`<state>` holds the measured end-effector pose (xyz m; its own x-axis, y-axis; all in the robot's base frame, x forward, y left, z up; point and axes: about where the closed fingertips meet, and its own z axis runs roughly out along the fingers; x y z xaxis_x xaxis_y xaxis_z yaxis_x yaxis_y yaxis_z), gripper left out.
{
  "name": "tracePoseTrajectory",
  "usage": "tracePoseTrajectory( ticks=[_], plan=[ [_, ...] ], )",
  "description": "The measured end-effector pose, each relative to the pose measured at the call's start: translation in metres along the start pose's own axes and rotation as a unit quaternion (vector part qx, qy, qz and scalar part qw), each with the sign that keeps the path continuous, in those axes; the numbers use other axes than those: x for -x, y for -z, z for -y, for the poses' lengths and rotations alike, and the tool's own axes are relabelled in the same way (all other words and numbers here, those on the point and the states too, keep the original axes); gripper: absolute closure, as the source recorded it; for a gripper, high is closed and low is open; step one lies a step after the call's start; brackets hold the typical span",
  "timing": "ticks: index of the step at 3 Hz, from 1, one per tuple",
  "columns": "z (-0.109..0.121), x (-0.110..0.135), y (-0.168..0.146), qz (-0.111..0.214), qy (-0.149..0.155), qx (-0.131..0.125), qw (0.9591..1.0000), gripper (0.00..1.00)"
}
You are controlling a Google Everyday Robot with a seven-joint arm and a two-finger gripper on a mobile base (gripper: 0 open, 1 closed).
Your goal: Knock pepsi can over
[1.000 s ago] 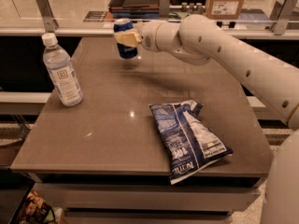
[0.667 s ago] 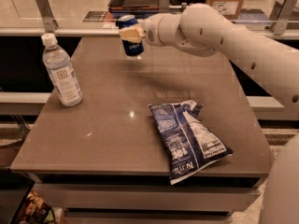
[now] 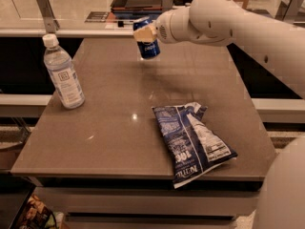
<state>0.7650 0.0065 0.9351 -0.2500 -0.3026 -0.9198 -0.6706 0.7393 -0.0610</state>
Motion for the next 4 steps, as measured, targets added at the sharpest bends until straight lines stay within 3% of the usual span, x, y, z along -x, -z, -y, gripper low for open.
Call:
tracePoseTrajectory(
  ticks=[2, 3, 4],
  plan=[
    [0.0085, -0.021, 0.0059, -0.076, 0.001, -0.022, 0.9969, 1.0],
    [0.0071, -0.0214, 0.0059, -0.126, 0.021, -0.036, 0.9912, 1.0],
    [0.0044, -0.0204, 0.001, -0.175, 0.046, -0.046, 0.9825, 1.0]
  ],
)
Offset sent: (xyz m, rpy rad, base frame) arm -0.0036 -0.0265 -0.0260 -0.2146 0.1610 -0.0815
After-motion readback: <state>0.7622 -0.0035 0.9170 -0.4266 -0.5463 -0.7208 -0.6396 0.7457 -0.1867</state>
